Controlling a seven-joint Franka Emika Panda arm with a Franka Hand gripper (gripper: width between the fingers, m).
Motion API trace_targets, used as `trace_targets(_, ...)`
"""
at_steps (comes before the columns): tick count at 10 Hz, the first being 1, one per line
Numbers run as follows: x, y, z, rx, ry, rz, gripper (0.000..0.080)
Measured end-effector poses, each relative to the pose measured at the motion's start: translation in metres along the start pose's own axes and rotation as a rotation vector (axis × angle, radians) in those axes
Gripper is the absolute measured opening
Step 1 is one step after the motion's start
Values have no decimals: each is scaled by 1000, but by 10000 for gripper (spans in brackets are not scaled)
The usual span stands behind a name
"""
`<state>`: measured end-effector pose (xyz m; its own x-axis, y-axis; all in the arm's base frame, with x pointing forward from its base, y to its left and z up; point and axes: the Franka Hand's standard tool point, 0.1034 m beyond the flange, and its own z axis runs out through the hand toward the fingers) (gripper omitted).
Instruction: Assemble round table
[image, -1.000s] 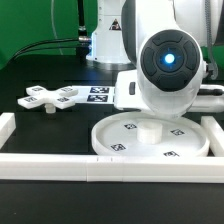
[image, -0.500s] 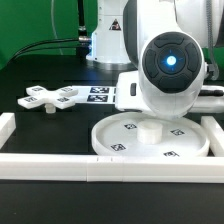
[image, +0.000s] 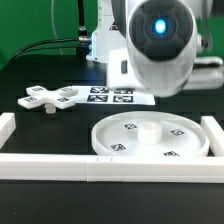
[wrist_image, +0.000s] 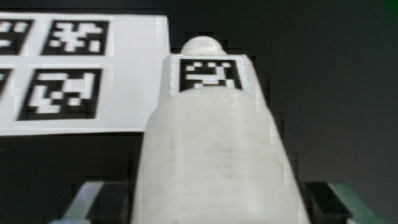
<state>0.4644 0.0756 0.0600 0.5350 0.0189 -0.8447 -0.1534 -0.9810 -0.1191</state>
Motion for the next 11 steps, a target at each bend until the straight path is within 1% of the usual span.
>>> trace_targets(1, -12, -3, -25, -19, 16, -68, 407)
trace_targets(2, -12, -7, -37, -21, 48, -83, 407)
trace_targets(3, -6, -7, -37, -20, 88, -82, 409)
trace_targets(4, -6, -7, -35, -20, 88, -81, 409)
trace_targets(5, 6, -7, -39, -19, 159, -96, 409)
trace_targets(6, 19, -2, -40, -22, 292, -117, 409)
trace_targets(7, 3, 3, -42, -24, 320, -128, 409)
trace_targets(8, -2, 2, -58, -28, 370, -150, 409)
trace_targets(9, -1, 0, -75, -33, 449, -168, 409)
trace_targets(10, 3, 1, -77, -36, 535, -163, 409)
trace_targets(11, 4, 3, -77, -40, 595, -159, 409)
